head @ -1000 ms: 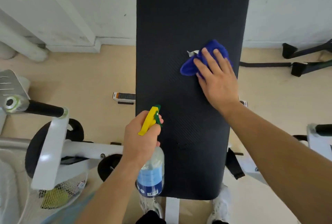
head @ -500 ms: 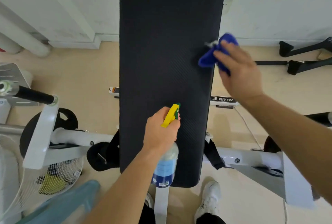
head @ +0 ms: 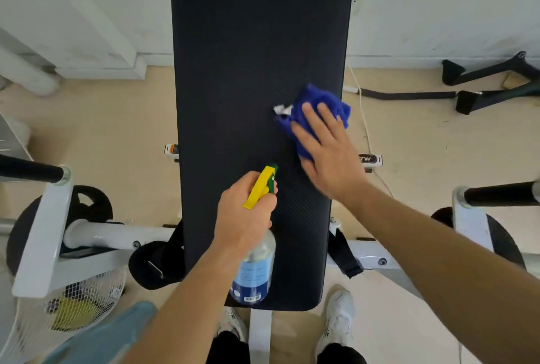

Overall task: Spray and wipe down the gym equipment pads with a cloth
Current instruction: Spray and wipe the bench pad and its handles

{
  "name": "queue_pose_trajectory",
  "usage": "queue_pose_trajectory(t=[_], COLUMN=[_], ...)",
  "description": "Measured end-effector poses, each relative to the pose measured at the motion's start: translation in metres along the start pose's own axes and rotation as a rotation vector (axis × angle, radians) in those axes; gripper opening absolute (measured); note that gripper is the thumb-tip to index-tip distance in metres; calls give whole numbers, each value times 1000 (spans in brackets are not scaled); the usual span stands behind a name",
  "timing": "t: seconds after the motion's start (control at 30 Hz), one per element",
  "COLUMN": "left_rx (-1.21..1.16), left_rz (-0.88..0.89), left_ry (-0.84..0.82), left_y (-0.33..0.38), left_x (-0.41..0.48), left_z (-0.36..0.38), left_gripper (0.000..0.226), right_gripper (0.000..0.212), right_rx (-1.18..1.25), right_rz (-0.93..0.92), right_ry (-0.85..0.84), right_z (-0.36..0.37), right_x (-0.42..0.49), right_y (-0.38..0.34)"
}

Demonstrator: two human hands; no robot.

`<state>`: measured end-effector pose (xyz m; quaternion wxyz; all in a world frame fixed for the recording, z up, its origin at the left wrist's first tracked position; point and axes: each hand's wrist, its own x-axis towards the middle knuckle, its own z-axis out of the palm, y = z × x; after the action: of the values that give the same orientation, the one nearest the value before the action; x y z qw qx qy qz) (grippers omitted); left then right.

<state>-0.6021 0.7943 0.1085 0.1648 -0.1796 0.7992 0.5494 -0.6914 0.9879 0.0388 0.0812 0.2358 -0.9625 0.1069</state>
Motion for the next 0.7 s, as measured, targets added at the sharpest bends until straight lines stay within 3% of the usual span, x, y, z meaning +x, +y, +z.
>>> queue_pose_trajectory(t=[0.13,0.2,0.27,0.4,0.5,0.57,0.7], left_rx=[-27,-6,14,29,-15,-40,-43], left_rz=[7,17,30,20,-9,-30,-46], left_ry=[37,31,39,25,24,34,63], left_y=[3,1,-6,-20,-25,-32,-45], left_x=[8,11,11,7,-1,-6,-14], left_z=[-24,-32,-37,-41,-45,-50,-59], left_gripper=[22,19,15,16,16,19,17], right_gripper=[83,81,75,72,69,74,75], right_rx=[-181,-239,-265,-252,-169,-149,-138], right_rz=[-441,-610,-592,-192,-53,-149,-552], right_ry=[-265,-324,-271,-96,-35,-103,-359], right_z=[30,27,15,-14,-4,16,54], right_x=[-110,-115,-77,15,25,-1,-96], right_y=[-18,-2,14,22,-6,-36,-88])
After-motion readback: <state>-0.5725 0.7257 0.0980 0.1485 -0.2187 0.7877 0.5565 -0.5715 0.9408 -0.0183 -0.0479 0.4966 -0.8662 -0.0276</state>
